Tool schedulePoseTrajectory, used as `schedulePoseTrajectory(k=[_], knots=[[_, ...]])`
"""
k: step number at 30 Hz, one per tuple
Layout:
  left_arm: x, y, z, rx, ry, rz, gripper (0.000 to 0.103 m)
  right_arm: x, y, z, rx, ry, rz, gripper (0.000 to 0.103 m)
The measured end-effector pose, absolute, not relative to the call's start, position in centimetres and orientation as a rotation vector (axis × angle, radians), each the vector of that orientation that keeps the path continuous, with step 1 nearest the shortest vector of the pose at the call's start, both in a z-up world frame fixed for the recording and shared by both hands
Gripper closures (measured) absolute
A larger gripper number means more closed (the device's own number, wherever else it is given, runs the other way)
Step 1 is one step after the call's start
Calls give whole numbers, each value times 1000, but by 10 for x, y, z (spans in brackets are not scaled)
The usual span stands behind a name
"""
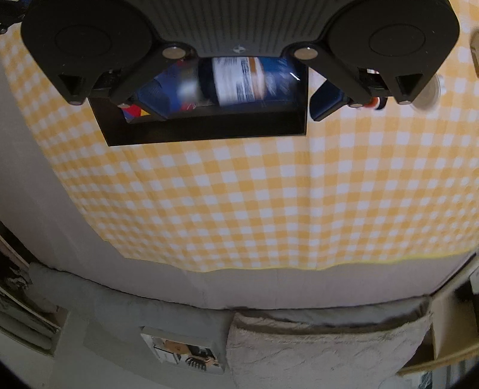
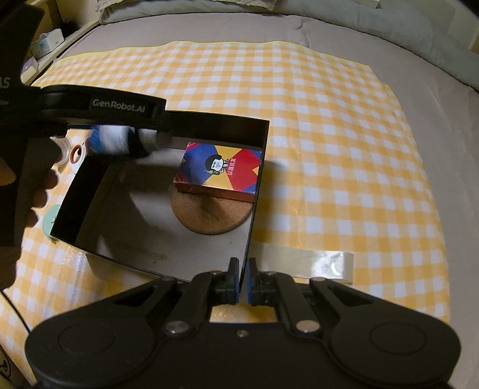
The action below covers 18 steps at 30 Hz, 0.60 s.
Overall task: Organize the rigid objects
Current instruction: 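Carry the blue bottle with the left gripper into the black box, then open the left gripper and lift it away from the bottle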
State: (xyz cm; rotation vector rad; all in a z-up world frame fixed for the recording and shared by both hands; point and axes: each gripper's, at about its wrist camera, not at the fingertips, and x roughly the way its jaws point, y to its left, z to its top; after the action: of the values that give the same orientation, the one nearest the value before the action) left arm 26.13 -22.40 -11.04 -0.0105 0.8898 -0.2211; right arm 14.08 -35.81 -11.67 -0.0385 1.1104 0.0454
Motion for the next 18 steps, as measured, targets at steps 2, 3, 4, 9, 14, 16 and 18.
schedulePoseTrajectory(k=[2,3,4,9,14,16,18], knots=[[264,-225,-111,8,879,-229,0,141,-358,-117,-38,1113,47,98],[265,-226,-111,16,885,-235,0,141,-358,-117,-39,1113,49,98],[265,-225,-111,22,892,-239,0,141,-358,-117,-41,1113,50,98],[262,-224,-110,49,923,-245,0,141,-357,-117,-41,1113,51,98],[250,-221,-106,76,940,-256,0,141,-357,-117,-39,1113,50,98],[246,-220,-104,84,948,-267,0,141,-357,-117,-36,1113,49,98],[241,-218,-103,92,956,-274,0,142,-358,-117,-30,1114,46,98]])
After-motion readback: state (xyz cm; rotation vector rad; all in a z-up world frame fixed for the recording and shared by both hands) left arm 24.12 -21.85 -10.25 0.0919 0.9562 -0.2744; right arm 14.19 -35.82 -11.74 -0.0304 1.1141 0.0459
